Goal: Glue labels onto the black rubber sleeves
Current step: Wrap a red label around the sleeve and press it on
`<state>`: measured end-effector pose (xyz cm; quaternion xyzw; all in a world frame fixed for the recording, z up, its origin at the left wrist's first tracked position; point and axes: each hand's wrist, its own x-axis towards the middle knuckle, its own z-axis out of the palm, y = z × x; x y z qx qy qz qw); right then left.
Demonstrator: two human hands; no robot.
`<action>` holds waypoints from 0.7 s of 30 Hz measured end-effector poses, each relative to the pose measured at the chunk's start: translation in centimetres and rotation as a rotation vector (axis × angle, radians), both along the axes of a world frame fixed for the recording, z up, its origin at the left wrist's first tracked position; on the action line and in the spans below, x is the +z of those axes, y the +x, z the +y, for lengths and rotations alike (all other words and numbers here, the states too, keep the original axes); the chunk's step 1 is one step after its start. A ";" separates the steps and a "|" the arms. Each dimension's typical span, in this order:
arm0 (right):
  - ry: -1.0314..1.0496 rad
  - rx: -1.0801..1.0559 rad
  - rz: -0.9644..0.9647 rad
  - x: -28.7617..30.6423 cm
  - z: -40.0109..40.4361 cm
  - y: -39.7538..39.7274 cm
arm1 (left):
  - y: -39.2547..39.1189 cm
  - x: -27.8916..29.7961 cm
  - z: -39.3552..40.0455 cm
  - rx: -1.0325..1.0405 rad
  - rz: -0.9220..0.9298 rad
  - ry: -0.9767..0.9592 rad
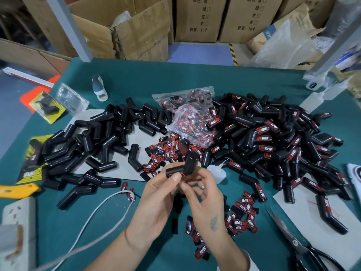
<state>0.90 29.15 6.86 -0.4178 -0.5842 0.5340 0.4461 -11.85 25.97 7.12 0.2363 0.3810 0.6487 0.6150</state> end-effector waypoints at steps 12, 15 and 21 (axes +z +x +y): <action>0.087 -0.078 0.100 0.7 -0.2 0.3 | 1.8 0.4 -0.2 -0.006 -0.231 -0.047; 0.155 -0.099 0.030 0.6 -0.1 0.5 | 1.6 0.3 -0.1 0.076 -0.192 -0.051; 0.357 -0.139 -0.089 0.5 -0.1 0.6 | 0.2 0.0 0.3 0.180 0.217 0.105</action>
